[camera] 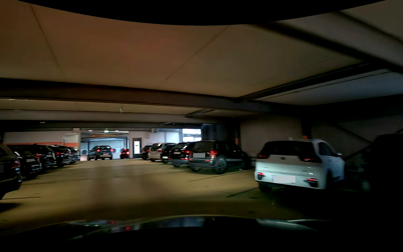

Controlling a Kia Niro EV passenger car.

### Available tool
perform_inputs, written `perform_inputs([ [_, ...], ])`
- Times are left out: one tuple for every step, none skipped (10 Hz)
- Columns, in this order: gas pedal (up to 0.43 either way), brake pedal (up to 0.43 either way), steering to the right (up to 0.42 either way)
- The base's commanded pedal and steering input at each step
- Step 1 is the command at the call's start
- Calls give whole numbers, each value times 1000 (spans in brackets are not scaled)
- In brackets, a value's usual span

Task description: Follow the waypoints while adhering to traffic rules and regulations

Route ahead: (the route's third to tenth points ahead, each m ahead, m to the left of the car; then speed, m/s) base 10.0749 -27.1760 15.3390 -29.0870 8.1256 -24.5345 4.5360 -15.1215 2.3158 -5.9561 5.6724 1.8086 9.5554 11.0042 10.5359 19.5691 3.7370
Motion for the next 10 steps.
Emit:
perform_inputs([
  [311,0,-386],
  [311,0,-354],
  [311,0,-325],
  [311,0,-286],
  [311,0,-248],
  [311,0,-220],
  [311,0,-193],
  [311,0,-173],
  [311,0,-158],
  [311,0,-144],
])
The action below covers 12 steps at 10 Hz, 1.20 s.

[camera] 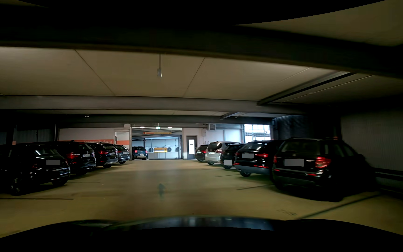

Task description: Follow the waypoints while adhering to traffic rules and regulations

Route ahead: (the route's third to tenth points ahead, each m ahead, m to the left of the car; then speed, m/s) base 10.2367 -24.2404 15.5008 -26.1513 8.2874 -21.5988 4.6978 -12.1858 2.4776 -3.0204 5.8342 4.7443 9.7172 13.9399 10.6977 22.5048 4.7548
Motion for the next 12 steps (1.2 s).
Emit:
perform_inputs([
  [311,0,-134],
  [311,0,-134],
  [311,0,-134],
  [311,0,-133],
  [311,0,-129],
  [287,0,-122],
  [268,0,-114],
  [209,0,-108],
  [138,0,-104],
  [20,0,-100],
  [0,0,-98],
  [0,0,-96],
])
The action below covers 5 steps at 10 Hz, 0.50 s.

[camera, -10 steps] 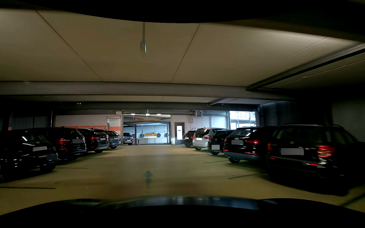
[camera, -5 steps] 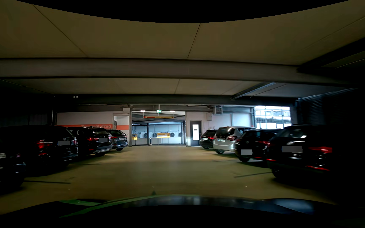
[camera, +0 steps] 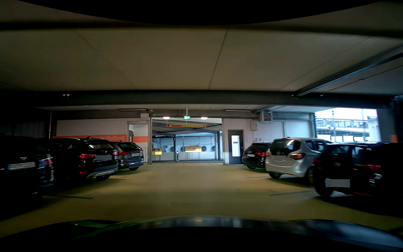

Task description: Follow the waypoints while adhering to traffic rules and regulations

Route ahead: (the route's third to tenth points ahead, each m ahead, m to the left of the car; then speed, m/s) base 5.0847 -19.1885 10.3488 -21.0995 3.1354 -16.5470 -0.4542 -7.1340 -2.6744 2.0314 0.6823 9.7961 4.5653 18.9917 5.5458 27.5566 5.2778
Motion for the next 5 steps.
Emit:
perform_inputs([
  [0,0,-92],
  [0,0,-83],
  [0,0,-72],
  [0,0,-66],
  [0,0,-62],
])
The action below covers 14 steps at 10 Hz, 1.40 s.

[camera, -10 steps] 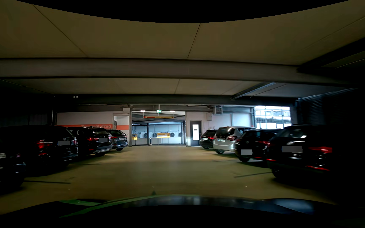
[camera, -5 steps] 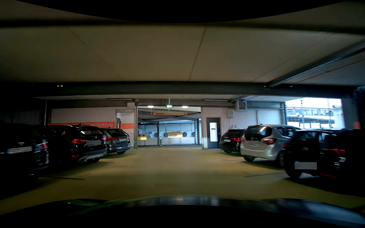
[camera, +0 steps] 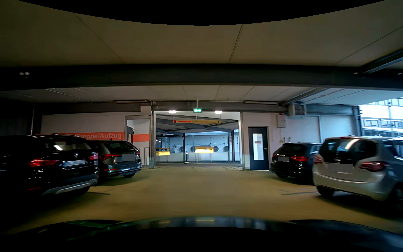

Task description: Follow the waypoints while adhering to traffic rules and regulations

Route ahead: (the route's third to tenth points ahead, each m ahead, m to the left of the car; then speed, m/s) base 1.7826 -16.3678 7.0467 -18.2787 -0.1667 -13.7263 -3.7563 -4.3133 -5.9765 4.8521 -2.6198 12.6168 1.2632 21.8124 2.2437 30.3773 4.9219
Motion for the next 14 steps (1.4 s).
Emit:
perform_inputs([
  [0,0,-54],
  [0,0,-44],
  [0,0,-39],
  [0,0,-36],
  [0,0,-32],
  [0,0,-27],
  [0,0,-25],
  [0,0,-20],
  [39,0,-14],
  [39,0,-11],
  [39,0,-11],
  [39,0,-11],
  [39,0,-11],
  [39,0,-11],
])
